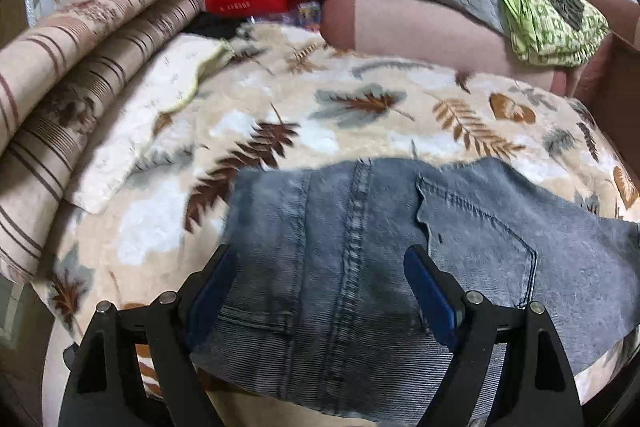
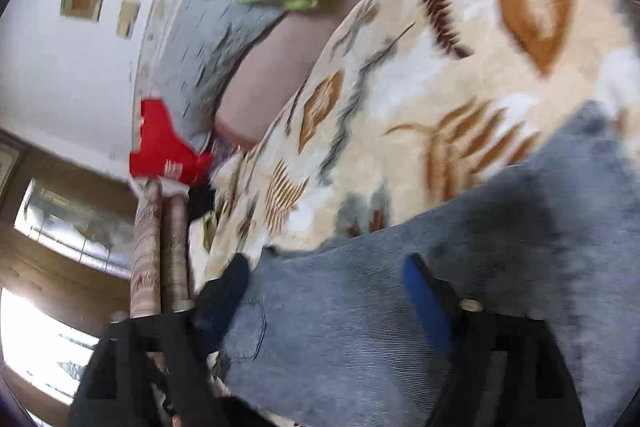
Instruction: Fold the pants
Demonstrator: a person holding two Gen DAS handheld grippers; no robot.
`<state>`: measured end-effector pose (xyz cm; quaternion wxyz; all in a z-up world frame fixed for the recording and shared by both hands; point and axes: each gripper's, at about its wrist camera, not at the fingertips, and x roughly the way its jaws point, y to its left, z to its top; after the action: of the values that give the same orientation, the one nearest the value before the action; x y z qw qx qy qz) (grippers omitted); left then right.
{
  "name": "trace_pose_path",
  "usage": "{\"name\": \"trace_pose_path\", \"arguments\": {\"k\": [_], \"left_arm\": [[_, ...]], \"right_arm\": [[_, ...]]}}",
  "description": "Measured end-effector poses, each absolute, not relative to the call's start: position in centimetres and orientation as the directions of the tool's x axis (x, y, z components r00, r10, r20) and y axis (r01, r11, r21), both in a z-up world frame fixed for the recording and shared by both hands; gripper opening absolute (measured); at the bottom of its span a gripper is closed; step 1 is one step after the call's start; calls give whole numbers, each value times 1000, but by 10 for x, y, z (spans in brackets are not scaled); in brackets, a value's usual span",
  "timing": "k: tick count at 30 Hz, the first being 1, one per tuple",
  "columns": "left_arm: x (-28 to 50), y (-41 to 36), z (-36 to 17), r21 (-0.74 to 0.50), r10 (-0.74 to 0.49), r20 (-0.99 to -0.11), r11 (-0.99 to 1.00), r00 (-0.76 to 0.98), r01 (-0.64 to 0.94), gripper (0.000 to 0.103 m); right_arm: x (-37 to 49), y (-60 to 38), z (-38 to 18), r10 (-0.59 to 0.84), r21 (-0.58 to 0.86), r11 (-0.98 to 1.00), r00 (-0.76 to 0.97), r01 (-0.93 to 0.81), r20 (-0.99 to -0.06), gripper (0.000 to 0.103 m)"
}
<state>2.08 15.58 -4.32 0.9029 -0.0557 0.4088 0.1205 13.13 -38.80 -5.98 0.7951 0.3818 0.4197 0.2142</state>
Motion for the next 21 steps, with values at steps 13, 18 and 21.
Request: {"name": "trace_pose_path", "arguments": {"k": [13,18,21], "left_arm": [[24,167,-61,-78,111,-760,962,640,-260,91],[26,168,-58,-115,79,-749,962,658,-246,91],[25,164,-58,-122,67,-750,964,658,-237,91]], "right_arm": [[57,-429,-44,514,737,662,632,138,-580,88],[6,-450,-78,537,794,547,615,267,-577,88],[0,-463,-93,505,786,522,623,331,-597,88]]}}
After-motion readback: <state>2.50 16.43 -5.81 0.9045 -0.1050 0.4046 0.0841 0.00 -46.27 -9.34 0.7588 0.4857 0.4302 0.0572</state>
